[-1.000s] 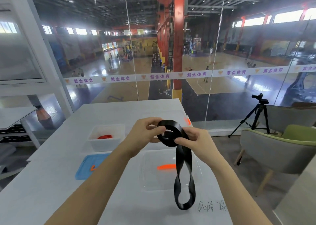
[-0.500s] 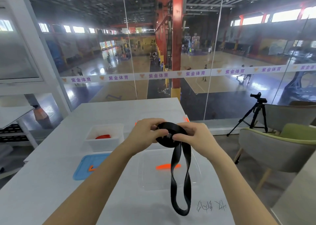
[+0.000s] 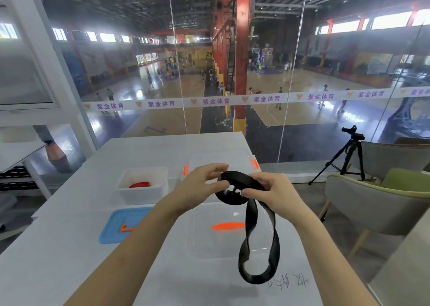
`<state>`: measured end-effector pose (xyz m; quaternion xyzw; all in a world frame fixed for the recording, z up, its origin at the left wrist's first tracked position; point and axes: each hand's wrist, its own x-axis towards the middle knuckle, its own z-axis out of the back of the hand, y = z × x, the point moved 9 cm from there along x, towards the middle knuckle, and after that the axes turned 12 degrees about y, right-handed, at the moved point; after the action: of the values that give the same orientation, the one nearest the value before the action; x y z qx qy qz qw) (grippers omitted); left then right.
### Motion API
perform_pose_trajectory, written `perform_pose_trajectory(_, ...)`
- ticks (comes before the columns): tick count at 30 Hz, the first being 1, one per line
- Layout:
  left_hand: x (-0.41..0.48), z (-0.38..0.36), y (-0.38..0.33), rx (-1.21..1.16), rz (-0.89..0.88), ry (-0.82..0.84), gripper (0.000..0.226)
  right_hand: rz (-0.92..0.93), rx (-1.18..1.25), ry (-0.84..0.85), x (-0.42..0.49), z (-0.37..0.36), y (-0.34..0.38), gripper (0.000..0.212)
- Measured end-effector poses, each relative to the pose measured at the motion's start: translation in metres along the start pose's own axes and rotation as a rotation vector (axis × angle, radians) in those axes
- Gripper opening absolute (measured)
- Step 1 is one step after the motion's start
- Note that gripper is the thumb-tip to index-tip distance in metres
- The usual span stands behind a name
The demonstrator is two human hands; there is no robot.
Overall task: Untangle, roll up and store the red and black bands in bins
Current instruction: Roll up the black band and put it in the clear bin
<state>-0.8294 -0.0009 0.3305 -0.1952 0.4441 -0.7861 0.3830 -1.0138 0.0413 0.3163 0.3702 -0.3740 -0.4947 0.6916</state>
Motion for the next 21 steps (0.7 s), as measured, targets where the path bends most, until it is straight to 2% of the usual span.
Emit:
perform_pose_trajectory(2,0.003,-0.003,-0.009,0.057,-0.024,0.003,0.042,0.005,-0.009,0.027,0.003,-0.002,0.004,0.020)
perform_pose_trajectory(6,0.003,-0.001,-0.016,0.010,-0.089,-0.058,0.015,0.041,0.025,0.030,0.006,-0.003,0.007,0.025)
perform_pose_trajectory(9,0.000,0.000,-0.015,-0.143,-0.131,-0.048,0.017,0.077,0.216,0.033,0.001,-0.005,-0.003,0.032)
perform_pose_trajectory(13,-0.006,0.014,-0.013,-0.355,-0.155,-0.128,0.023,0.040,0.400,-0.062,-0.011,-0.007,-0.037,0.032)
perform_pose_trajectory(21,-0.004,0.009,-0.016,-0.347,-0.166,-0.053,0.020,0.055,0.513,-0.212,-0.011,-0.007,-0.045,0.022)
